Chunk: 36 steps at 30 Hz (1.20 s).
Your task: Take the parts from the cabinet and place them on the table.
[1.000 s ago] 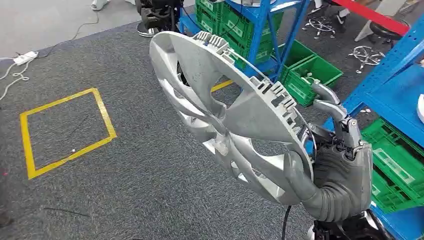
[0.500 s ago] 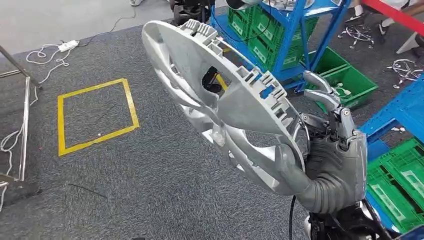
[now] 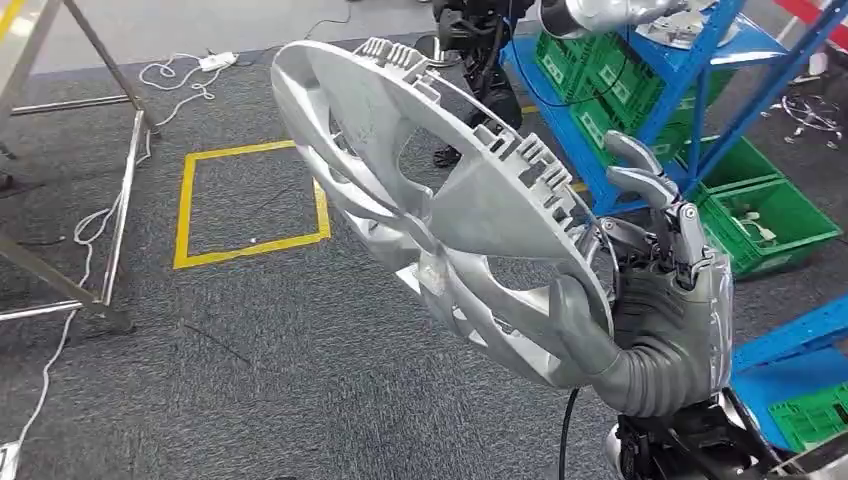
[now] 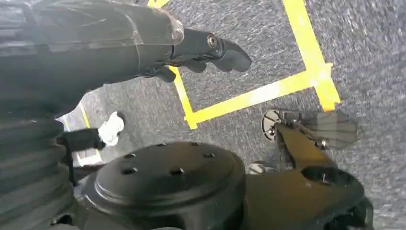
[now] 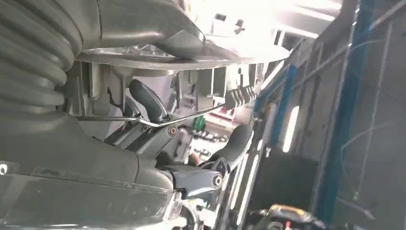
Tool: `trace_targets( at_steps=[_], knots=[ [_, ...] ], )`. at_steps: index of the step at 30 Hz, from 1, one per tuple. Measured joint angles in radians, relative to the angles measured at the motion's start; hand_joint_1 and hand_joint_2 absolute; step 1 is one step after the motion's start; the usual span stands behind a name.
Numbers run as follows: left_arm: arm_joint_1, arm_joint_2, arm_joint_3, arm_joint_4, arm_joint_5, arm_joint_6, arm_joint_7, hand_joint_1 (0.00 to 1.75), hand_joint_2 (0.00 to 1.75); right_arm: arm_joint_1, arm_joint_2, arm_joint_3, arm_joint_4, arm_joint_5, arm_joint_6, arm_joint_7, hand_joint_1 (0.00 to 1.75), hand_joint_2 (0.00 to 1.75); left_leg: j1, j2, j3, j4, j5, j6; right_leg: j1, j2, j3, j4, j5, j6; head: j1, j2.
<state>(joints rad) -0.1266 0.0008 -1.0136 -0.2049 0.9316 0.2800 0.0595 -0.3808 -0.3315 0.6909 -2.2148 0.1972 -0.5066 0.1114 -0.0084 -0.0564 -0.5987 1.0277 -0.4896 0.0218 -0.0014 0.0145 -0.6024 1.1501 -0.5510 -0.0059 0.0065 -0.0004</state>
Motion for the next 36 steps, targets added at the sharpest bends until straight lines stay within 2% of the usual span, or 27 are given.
trace_targets(
  at_steps=[1,2,6,7,8,9,10,11,12,13,15,16,17,18,21,22,23,24,25,26,27,28,29,31,32,33,36],
  knots=[
    [0.0,-0.001,0.0,0.0,0.0,0.0,0.0,0.0,1.75,-0.004,0.0,0.0,0.0,0.0,0.0,0.0,1.75,1.75,0.001,-0.009,0.001,-0.001,0.0,0.0,0.004,0.028,0.034,-0.082,0.043,-0.008,0.0,0.0],
    [-0.001,-0.005,0.0,0.0,0.0,0.0,0.0,0.0,1.75,-0.007,-0.001,-0.002,0.0,0.0,-0.001,0.0,1.75,1.75,-0.002,-0.019,-0.005,0.003,0.001,-0.003,0.002,0.067,0.043,-0.108,0.038,-0.016,-0.003,0.0],
    [0.004,-0.007,0.0,0.0,0.0,0.001,-0.002,0.0,1.75,-0.015,-0.002,-0.008,-0.001,0.002,-0.009,0.01,1.75,1.75,0.009,-0.056,-0.02,-0.005,0.016,-0.027,0.007,0.031,0.053,-0.147,0.041,-0.017,0.003,0.0],
    [0.004,-0.005,0.0,0.0,-0.001,0.001,-0.002,0.0,1.75,-0.016,-0.003,-0.008,-0.002,0.002,-0.01,0.012,1.75,1.75,0.005,-0.016,-0.024,0.005,0.003,-0.027,0.001,0.014,0.062,-0.164,0.051,-0.015,0.002,0.0],
    [0.002,-0.004,0.0,0.0,-0.002,0.001,-0.001,0.0,1.75,-0.017,-0.004,-0.008,-0.002,0.003,-0.011,0.014,1.75,1.75,0.0,0.039,-0.04,0.036,-0.026,-0.032,0.003,0.008,0.067,-0.172,0.054,-0.02,-0.002,0.0],
    [0.001,-0.004,0.0,0.0,-0.002,0.001,-0.001,0.0,1.75,-0.019,-0.005,-0.009,-0.005,0.004,-0.014,0.014,1.75,1.75,0.004,0.054,-0.07,0.096,-0.064,-0.039,0.003,-0.003,0.067,-0.173,0.056,-0.022,-0.005,0.0],
    [0.001,-0.003,0.001,0.0,-0.002,0.001,-0.001,0.0,1.75,-0.018,-0.005,-0.008,-0.005,0.005,-0.016,0.014,1.75,1.75,0.009,0.057,-0.107,0.173,-0.1,-0.044,0.003,-0.015,0.067,-0.172,0.055,-0.022,-0.005,0.0],
    [0.001,-0.003,0.001,0.0,-0.001,0.001,-0.001,0.0,1.75,-0.018,-0.005,-0.008,-0.005,0.005,-0.017,0.015,1.75,1.75,0.012,0.056,-0.139,0.241,-0.124,-0.049,0.002,-0.028,0.067,-0.172,0.054,-0.022,-0.006,0.0],
    [0.001,-0.003,0.001,0.0,-0.002,0.001,-0.001,0.0,1.75,-0.018,-0.006,-0.008,-0.005,0.005,-0.017,0.018,1.75,1.75,0.016,0.056,-0.155,0.274,-0.127,-0.054,0.002,-0.04,0.067,-0.171,0.052,-0.021,-0.007,0.0],
    [0.0,-0.002,0.001,0.0,-0.001,0.001,0.0,0.0,1.75,-0.018,-0.007,-0.008,-0.005,0.006,-0.016,0.019,1.75,1.75,0.02,0.058,-0.144,0.257,-0.105,-0.059,0.001,-0.051,0.068,-0.17,0.051,-0.019,-0.007,0.0],
    [0.001,-0.002,0.002,0.0,-0.002,0.001,0.002,0.0,1.75,-0.019,-0.008,-0.008,-0.005,0.007,-0.016,0.02,1.75,1.75,0.026,0.076,-0.068,0.127,-0.03,-0.065,-0.002,-0.067,0.069,-0.163,0.045,-0.01,-0.008,0.0],
    [0.001,-0.002,0.002,0.0,-0.001,0.001,0.003,0.0,1.75,-0.02,-0.008,-0.008,-0.005,0.008,-0.016,0.02,1.75,1.75,0.028,0.105,-0.016,0.038,0.007,-0.067,-0.004,-0.074,0.069,-0.156,0.039,-0.003,-0.008,0.0],
    [0.0,-0.005,0.002,0.0,-0.001,0.001,0.003,0.0,1.75,-0.022,-0.008,-0.008,-0.005,0.01,-0.014,0.02,1.75,1.75,0.013,0.15,0.003,0.006,-0.016,-0.068,0.001,-0.079,0.067,-0.152,0.034,0.005,-0.013,0.0],
    [0.0,-0.004,0.002,0.0,-0.001,0.001,0.003,0.0,1.75,-0.025,-0.008,-0.008,-0.005,0.011,-0.013,0.021,1.75,1.75,0.015,0.137,0.0,0.0,-0.007,-0.048,0.004,-0.083,0.065,-0.144,0.029,0.012,-0.013,0.0],
    [0.002,-0.005,0.002,0.0,-0.001,0.001,0.003,0.0,1.75,-0.026,-0.009,-0.008,-0.005,0.013,-0.009,0.021,1.75,1.75,0.012,0.11,-0.006,0.001,-0.007,-0.028,0.001,-0.107,0.071,-0.147,0.027,0.018,-0.009,0.0],
    [0.001,-0.004,0.002,0.0,-0.001,0.001,0.003,0.0,1.75,-0.028,-0.009,-0.008,-0.005,0.013,-0.008,0.021,1.75,1.75,0.016,0.098,-0.004,-0.002,-0.002,-0.02,-0.003,-0.1,0.068,-0.141,0.016,0.026,-0.008,0.0],
    [0.0,-0.004,0.002,0.0,-0.001,0.001,0.003,0.0,1.75,-0.029,-0.009,-0.008,-0.005,0.013,-0.007,0.022,1.75,1.75,0.016,0.089,-0.005,-0.002,-0.001,-0.016,-0.007,-0.064,0.06,-0.111,-0.01,0.029,-0.006,0.0],
    [0.0,-0.004,0.002,0.0,-0.001,0.001,0.003,0.0,1.75,-0.029,-0.009,-0.008,-0.005,0.013,-0.007,0.022,1.75,1.75,0.015,0.08,-0.005,-0.002,0.0,-0.013,-0.007,-0.04,0.032,-0.043,-0.052,0.031,-0.003,0.0],
    [0.0,-0.004,0.002,0.0,-0.001,0.001,0.003,0.0,1.75,-0.028,-0.01,-0.008,-0.005,0.013,-0.007,0.022,1.75,1.75,0.013,0.069,-0.006,-0.002,0.001,-0.01,-0.007,-0.028,-0.007,0.044,-0.094,0.031,-0.001,0.0],
    [0.0,-0.004,0.002,0.0,-0.001,0.001,0.003,0.0,1.75,-0.027,-0.01,-0.008,-0.005,0.013,-0.007,0.022,1.75,1.75,0.01,0.059,-0.006,-0.001,0.001,-0.006,-0.007,-0.022,-0.043,0.12,-0.122,0.03,0.001,0.0],
    [0.0,-0.004,0.002,0.0,-0.001,0.001,0.004,0.0,1.75,-0.027,-0.01,-0.008,-0.005,0.013,-0.007,0.022,1.75,1.75,0.007,0.047,-0.006,-0.001,0.001,-0.005,-0.007,-0.021,-0.068,0.169,-0.131,0.027,0.002,0.0],
    [0.001,-0.003,0.002,0.0,-0.001,0.001,0.007,0.0,1.75,-0.026,-0.01,-0.008,-0.004,0.013,-0.007,0.022,1.75,1.75,0.004,0.034,-0.005,-0.001,0.002,-0.004,-0.006,-0.019,-0.073,0.171,-0.116,0.022,0.002,0.0],
    [0.002,-0.004,0.002,0.0,-0.001,0.001,0.009,0.0,1.75,-0.026,-0.01,-0.008,-0.004,0.013,-0.008,0.023,1.75,1.75,0.001,0.019,-0.004,-0.001,0.002,-0.003,-0.004,-0.016,-0.057,0.123,-0.072,0.013,0.002,0.0],
    [0.001,-0.004,0.002,0.0,-0.001,0.001,0.01,0.0,1.75,-0.027,-0.01,-0.008,-0.005,0.013,-0.008,0.023,1.75,1.75,0.0,-0.004,0.002,-0.001,0.002,-0.003,0.005,0.009,0.011,-0.04,0.028,-0.006,0.002,0.0],
    [0.001,-0.005,0.002,0.0,-0.001,0.001,0.01,0.0,1.75,-0.028,-0.01,-0.008,-0.005,0.013,-0.008,0.023,1.75,1.75,0.002,-0.013,0.002,-0.003,0.003,-0.003,0.01,0.049,0.038,-0.106,0.046,-0.016,0.002,0.0],
    [-0.001,-0.008,0.002,0.0,-0.002,0.001,0.01,0.0,1.75,-0.028,-0.01,-0.008,-0.005,0.013,-0.008,0.023,1.75,1.75,0.0,-0.024,-0.003,0.001,0.005,-0.007,0.006,0.06,0.046,-0.122,0.047,-0.021,0.0,0.0],
    [0.002,-0.008,0.002,0.0,-0.002,0.001,0.01,0.0,1.75,-0.033,-0.01,-0.008,-0.005,0.013,-0.008,0.023,1.75,1.75,0.008,-0.048,-0.013,-0.005,0.015,-0.023,0.013,0.035,0.05,-0.135,0.041,-0.025,0.006,0.0]
  ],
)
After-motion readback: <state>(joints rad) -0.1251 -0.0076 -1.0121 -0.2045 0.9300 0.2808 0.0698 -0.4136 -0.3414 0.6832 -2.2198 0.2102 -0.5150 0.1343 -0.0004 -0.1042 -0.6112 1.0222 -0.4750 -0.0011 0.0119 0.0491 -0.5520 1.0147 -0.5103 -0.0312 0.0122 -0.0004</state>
